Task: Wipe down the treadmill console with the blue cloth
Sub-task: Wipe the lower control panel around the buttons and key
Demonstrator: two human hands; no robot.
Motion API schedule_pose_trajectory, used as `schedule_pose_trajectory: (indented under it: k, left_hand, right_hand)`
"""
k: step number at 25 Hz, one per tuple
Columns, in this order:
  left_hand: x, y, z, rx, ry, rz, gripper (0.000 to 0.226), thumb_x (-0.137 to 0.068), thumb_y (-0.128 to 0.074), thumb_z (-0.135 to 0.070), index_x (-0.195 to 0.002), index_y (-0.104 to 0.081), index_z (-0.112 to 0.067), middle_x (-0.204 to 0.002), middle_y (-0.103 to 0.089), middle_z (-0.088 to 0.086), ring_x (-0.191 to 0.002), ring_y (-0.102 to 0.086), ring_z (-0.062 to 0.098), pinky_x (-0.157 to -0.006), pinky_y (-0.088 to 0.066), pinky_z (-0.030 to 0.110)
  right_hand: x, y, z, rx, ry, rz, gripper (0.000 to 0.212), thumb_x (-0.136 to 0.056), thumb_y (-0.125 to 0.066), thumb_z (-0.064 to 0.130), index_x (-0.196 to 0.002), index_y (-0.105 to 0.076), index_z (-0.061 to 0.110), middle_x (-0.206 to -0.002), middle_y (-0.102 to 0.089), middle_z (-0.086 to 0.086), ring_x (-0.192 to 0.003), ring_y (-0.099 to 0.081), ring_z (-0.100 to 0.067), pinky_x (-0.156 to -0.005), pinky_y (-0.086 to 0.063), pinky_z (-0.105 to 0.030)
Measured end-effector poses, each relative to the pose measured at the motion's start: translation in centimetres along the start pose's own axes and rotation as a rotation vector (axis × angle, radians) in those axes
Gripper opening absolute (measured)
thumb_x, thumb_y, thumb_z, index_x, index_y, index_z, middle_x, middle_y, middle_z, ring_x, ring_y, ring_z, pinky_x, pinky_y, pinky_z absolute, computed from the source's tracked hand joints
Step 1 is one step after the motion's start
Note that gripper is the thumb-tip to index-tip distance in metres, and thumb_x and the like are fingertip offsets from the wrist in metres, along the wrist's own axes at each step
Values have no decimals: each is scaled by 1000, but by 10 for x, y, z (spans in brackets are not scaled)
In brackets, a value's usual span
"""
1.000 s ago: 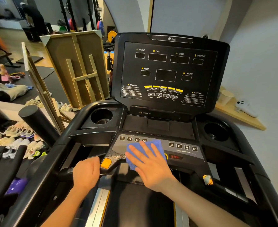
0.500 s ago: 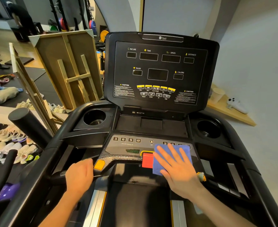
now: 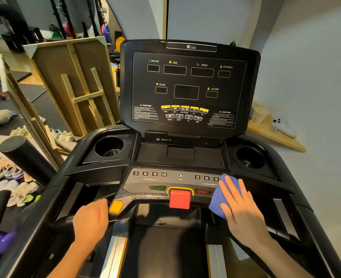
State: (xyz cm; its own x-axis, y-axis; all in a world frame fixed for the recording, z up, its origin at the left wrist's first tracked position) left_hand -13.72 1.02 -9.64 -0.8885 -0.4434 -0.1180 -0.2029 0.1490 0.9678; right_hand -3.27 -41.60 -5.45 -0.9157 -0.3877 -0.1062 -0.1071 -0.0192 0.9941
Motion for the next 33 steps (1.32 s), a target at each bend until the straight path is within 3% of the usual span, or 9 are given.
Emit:
schedule_pose_trajectory:
  k: [6, 9, 12, 16, 19, 24, 27, 30, 33]
  left_hand:
    - [-2, -2, 1, 11, 36, 13, 13, -81, -70, -15, -70, -65, -18, -57, -64, 0, -49, -53, 11, -49, -45, 23]
    - [-4, -4, 2, 7, 85, 22, 9, -85, -66, -22, -76, -66, -20, -65, -67, -1, -55, -55, 11, -56, -46, 23]
    - [-3, -1, 0, -8, 74, 33, 10, -86, -65, -24, -76, -66, -22, -65, -67, -2, -54, -52, 10, -54, -44, 21]
    - [-2, 5, -4, -17, 30, 26, 12, -78, -73, -20, -69, -66, -21, -55, -64, -2, -46, -43, 7, -48, -34, 18]
    - [-2, 4, -3, -35, 52, 57, 6, -82, -70, -26, -78, -68, -22, -64, -68, -2, -51, -51, 9, -54, -44, 20]
    - [-4, 4, -3, -41, 97, 87, 11, -90, -59, -35, -91, -66, -28, -79, -70, -6, -67, -61, 11, -68, -53, 21]
    - [-2, 6, -6, -17, 82, 39, 10, -87, -62, -29, -80, -68, -24, -66, -67, -4, -56, -55, 11, -57, -46, 22]
    - [0, 8, -8, 13, 19, -45, 20, -81, -67, -16, -62, -63, -21, -50, -59, -2, -43, -49, 11, -47, -40, 24]
    - [-2, 2, -2, 87, -16, -72, 22, -81, -66, -8, -61, -62, -17, -52, -62, 2, -45, -57, 18, -49, -48, 31]
  right_hand:
    - [-50, -1, 20, 12, -204, -1, 64, -105, -24, 47, -158, -6, 16, -165, -4, -8, -150, -9, -45, -117, -30, -57]
    - [-74, 3, 41, -17, -272, 6, 71, -99, -5, 56, -159, -11, 19, -167, -13, -8, -151, -9, -45, -119, -20, -56]
    - [-85, 10, 85, -95, -164, -28, 74, -98, -6, 58, -158, -23, 18, -165, -21, -8, -151, -11, -43, -120, -16, -57]
    - [-94, 14, 158, -176, 4, -6, 78, -94, 2, 59, -160, -3, 18, -168, -1, -6, -153, 6, -37, -123, 2, -50]
    - [-98, 13, 198, -182, 99, -24, 74, -98, -2, 55, -159, -12, 14, -167, -10, -9, -153, -6, -36, -123, -2, -49]
    - [-89, 1, 246, -140, 283, -110, 61, -103, -39, 41, -154, -31, 9, -161, -30, -15, -148, -24, -39, -119, -19, -50]
    - [-70, -3, 272, -109, 402, -85, 74, -89, -70, 35, -151, -38, 10, -160, -34, -13, -148, -22, -35, -120, -16, -48]
    - [-53, -2, 286, -486, 461, -112, 61, -89, -66, 10, -147, -46, 9, -159, -37, -8, -152, -21, -24, -124, -16, -41]
    - [-43, -1, 290, -608, 503, -166, 56, -90, -59, 1, -145, -49, 7, -157, -41, -9, -151, -24, -21, -124, -17, -38]
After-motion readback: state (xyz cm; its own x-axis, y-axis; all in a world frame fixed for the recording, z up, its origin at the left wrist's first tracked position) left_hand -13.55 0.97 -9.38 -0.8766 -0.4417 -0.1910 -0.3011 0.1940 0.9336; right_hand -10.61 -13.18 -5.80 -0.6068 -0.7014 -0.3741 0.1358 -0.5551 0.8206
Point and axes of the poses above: each hand's wrist, its own x-axis away from the middle knuckle, its own y-axis out of the back of the hand, z = x × y, the point moved 4 cm from there along -x, towards the middle knuckle
